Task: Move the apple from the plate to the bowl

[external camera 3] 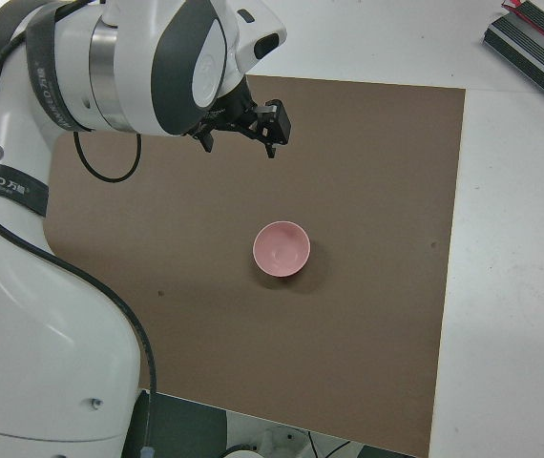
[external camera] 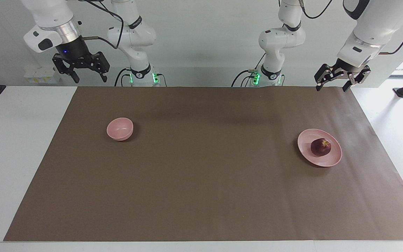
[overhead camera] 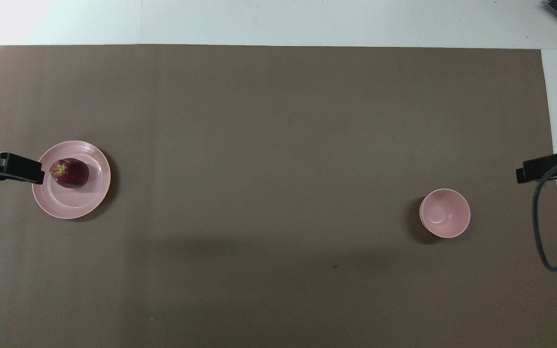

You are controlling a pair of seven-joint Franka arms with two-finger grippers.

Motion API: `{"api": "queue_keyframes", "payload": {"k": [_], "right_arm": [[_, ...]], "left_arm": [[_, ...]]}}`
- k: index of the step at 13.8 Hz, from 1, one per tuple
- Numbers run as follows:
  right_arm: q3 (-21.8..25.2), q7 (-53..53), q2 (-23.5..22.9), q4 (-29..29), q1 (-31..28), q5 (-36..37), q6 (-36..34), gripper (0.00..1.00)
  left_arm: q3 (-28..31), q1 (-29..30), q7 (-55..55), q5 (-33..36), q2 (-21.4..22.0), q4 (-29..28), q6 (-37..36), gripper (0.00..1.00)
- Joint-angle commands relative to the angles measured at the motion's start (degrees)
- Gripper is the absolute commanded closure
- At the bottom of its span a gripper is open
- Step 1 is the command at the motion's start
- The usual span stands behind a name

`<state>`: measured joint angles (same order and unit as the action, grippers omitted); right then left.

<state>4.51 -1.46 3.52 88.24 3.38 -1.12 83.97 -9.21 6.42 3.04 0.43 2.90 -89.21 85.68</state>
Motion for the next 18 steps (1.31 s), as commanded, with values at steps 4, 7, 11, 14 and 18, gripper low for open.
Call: {"api": "queue_keyframes", "payload": {"k": [4,7,11,14,18], "right_arm": [[-0.3,0.8,0.0,-0.3,-0.3,-0.4,0.2,0.00],[-0.4,0.7,0.0,-0.3,-0.3,-0.5,0.2,0.00],[-0.5,0.6,0.1,-0.2,-0.3,-0.5,0.2,0.00],[-0.6,0.6,0.1,-0.2,-0.1,-0.5,0.2,0.00],[-0.6,0.5,0.1,-0.1,0.0,-0.5,0.2,0.00]], "left_arm": [[0.8,1.2,-2.2,-3.3,1.0,-1.2,2.6,0.00],[0.8,1.2,-1.5,-3.2,1.0,-1.1,2.6,0.00],[0.7,1.0,-2.0,-3.1,0.9,-0.7,1.2,0.00],[0.8,1.2,-2.0,-3.1,0.9,-0.6,1.2,0.00],[0.8,1.1,-3.2,-3.1,2.0,-2.6,0.9,0.00]]}}
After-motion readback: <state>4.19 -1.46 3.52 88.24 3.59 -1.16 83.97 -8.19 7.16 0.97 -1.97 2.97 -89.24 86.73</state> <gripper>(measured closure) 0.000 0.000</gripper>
